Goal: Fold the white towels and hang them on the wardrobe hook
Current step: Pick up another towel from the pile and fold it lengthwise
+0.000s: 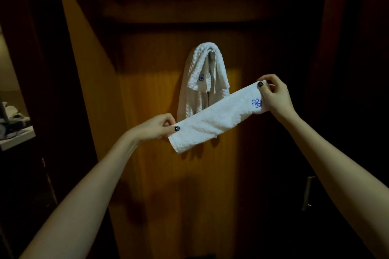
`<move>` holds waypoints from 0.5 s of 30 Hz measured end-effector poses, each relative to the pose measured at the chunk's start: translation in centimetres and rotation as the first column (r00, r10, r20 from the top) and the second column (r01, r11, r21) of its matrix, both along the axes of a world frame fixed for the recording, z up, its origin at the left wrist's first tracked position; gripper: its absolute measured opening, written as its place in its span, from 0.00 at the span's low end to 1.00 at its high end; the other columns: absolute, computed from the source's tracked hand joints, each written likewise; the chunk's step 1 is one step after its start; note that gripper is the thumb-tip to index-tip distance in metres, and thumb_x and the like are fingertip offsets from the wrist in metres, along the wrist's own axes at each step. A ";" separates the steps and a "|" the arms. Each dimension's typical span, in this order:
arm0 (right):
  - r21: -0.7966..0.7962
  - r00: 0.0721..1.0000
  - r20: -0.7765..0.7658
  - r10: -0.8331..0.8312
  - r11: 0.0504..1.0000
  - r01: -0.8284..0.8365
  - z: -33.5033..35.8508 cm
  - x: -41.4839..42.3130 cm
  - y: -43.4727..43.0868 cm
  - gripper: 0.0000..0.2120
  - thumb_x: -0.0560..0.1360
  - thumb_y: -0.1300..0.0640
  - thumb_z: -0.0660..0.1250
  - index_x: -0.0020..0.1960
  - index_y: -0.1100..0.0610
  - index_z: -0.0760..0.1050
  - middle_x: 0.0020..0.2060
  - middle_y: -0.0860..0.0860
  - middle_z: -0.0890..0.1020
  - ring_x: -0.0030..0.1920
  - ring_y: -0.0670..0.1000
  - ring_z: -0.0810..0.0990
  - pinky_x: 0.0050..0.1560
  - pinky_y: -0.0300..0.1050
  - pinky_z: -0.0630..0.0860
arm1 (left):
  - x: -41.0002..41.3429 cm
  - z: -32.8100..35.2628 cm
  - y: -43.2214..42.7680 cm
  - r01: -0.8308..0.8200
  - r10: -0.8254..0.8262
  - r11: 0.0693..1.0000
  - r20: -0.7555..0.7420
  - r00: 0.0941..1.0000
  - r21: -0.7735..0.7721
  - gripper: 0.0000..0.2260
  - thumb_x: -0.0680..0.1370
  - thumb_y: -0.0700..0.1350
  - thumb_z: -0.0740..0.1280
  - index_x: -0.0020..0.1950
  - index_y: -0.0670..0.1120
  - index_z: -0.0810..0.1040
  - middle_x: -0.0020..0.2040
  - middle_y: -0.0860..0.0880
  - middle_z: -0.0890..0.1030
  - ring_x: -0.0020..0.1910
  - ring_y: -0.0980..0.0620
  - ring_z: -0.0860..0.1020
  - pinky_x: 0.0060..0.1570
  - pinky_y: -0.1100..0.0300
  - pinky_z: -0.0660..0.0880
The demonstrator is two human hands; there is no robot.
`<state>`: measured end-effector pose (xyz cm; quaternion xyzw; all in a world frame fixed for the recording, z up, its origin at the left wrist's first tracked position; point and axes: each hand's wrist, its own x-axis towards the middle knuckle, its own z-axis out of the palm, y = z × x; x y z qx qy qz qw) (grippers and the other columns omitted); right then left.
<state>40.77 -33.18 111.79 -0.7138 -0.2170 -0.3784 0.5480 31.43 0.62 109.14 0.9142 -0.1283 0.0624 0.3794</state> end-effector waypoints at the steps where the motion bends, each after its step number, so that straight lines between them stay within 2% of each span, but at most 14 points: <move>1: -0.004 1.000 -0.001 -0.021 1.000 0.021 0.6 0.2 -0.2 0.05 0.79 0.57 0.61 0.50 0.52 0.75 0.40 0.44 0.79 0.40 0.44 0.78 0.38 0.44 0.74 | 0.1 0.4 -0.3 -0.025 0.026 1.000 0.056 0.998 -0.005 0.05 0.79 0.47 0.65 0.46 0.47 0.72 0.33 0.53 0.73 0.30 0.58 0.70 0.31 0.62 0.67; 3: 0.010 1.000 0.009 -0.029 1.000 0.029 1.5 0.8 -0.4 0.05 0.79 0.57 0.61 0.50 0.52 0.75 0.40 0.44 0.79 0.41 0.45 0.78 0.39 0.44 0.75 | 0.7 1.3 -0.4 -0.019 0.017 1.000 0.138 0.990 0.012 0.05 0.79 0.46 0.66 0.47 0.48 0.71 0.37 0.51 0.73 0.34 0.55 0.70 0.34 0.59 0.66; 6: 0.014 0.999 0.034 -0.040 0.999 0.040 2.4 1.7 -0.8 0.05 0.79 0.56 0.61 0.51 0.50 0.75 0.41 0.43 0.79 0.41 0.45 0.79 0.39 0.45 0.76 | 1.4 3.3 -0.8 0.114 -0.119 0.985 0.029 0.993 0.127 0.06 0.76 0.40 0.69 0.48 0.46 0.73 0.43 0.50 0.74 0.41 0.53 0.71 0.42 0.55 0.68; 8: 0.020 0.998 0.054 -0.040 0.999 0.039 3.2 2.4 -1.0 0.05 0.78 0.56 0.61 0.51 0.50 0.75 0.40 0.43 0.78 0.42 0.44 0.79 0.39 0.45 0.77 | 2.0 4.3 -1.0 0.149 -0.153 0.977 0.013 0.988 0.152 0.06 0.75 0.37 0.68 0.48 0.45 0.73 0.43 0.51 0.74 0.41 0.55 0.71 0.43 0.58 0.69; 12: 0.062 0.995 0.095 -0.039 0.998 0.033 5.3 4.1 -1.2 0.05 0.79 0.58 0.61 0.52 0.52 0.75 0.41 0.42 0.78 0.44 0.46 0.79 0.42 0.49 0.78 | 3.8 7.2 -0.7 0.066 -0.040 0.991 0.206 0.978 -0.120 0.05 0.76 0.33 0.66 0.47 0.43 0.76 0.33 0.52 0.73 0.27 0.64 0.71 0.28 0.70 0.67; 15: 0.077 0.990 0.138 -0.036 0.997 0.025 7.6 5.4 -1.0 0.05 0.79 0.58 0.61 0.52 0.52 0.75 0.42 0.42 0.77 0.47 0.46 0.78 0.46 0.48 0.77 | 5.4 9.7 -0.2 0.049 0.038 0.943 0.252 0.967 -0.328 0.04 0.76 0.32 0.65 0.45 0.40 0.76 0.34 0.49 0.74 0.25 0.63 0.73 0.26 0.71 0.69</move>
